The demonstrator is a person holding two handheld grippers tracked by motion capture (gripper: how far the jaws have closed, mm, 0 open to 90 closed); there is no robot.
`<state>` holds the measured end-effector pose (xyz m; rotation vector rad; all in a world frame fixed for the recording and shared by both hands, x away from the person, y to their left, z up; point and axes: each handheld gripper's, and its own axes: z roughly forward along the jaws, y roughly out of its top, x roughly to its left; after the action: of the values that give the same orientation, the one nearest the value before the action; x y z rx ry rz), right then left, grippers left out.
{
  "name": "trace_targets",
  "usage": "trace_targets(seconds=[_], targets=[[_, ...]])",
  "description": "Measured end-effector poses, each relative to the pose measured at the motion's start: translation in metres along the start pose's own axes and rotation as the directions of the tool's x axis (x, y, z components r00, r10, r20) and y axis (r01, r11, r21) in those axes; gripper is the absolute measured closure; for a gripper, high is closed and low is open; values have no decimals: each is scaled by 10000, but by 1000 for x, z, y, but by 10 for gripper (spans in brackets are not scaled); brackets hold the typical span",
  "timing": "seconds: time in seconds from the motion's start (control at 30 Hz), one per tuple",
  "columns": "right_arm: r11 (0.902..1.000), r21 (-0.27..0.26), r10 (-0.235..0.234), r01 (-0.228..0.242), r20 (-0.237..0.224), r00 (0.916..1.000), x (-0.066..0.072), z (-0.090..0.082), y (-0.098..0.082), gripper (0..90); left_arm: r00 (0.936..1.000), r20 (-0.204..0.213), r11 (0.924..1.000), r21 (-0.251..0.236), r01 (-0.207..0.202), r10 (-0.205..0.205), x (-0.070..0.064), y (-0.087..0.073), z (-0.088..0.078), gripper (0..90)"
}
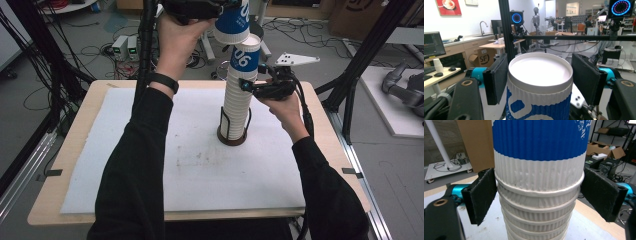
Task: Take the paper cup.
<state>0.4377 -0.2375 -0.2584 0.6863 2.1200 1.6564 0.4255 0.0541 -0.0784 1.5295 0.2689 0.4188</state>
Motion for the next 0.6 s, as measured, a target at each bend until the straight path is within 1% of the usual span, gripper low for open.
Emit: trace_targets(seconds=[0.17, 0.27, 0.37, 0.43, 0.5, 0.53, 0.6], targets=[[10000, 4, 8, -8, -4, 10000, 0, 0, 0, 145, 9998, -76, 9997, 195, -163, 164, -5, -2, -18, 316], [10000, 4, 23, -23, 4, 10000, 1, 0, 0, 145, 9998, -126, 9994, 328, -119, 123, -8, -5, -27, 316], [10000, 7, 18, -18, 13, 10000, 1, 0, 0, 145, 10000, -50, 9992, 401, -44, 46, -10, -12, -39, 316], [10000, -18, -11, 11, 19, 10000, 1, 0, 0, 145, 10000, 16, 9994, 348, 14, -15, -12, -18, -46, 316], [10000, 3, -12, 12, 10, 10000, 1, -1, 0, 145, 9999, 32, 9989, 440, 131, -133, -13, -25, -52, 316], [10000, 3, -12, 12, 10, 10000, 1, -1, 0, 145, 9998, 63, 9987, 467, 209, -212, -14, -29, -54, 316], [10000, 38, 1, -1, 21, 10000, 1, -1, 0, 145, 9987, 116, 9971, 576, 495, -503, -15, -37, -59, 316]])
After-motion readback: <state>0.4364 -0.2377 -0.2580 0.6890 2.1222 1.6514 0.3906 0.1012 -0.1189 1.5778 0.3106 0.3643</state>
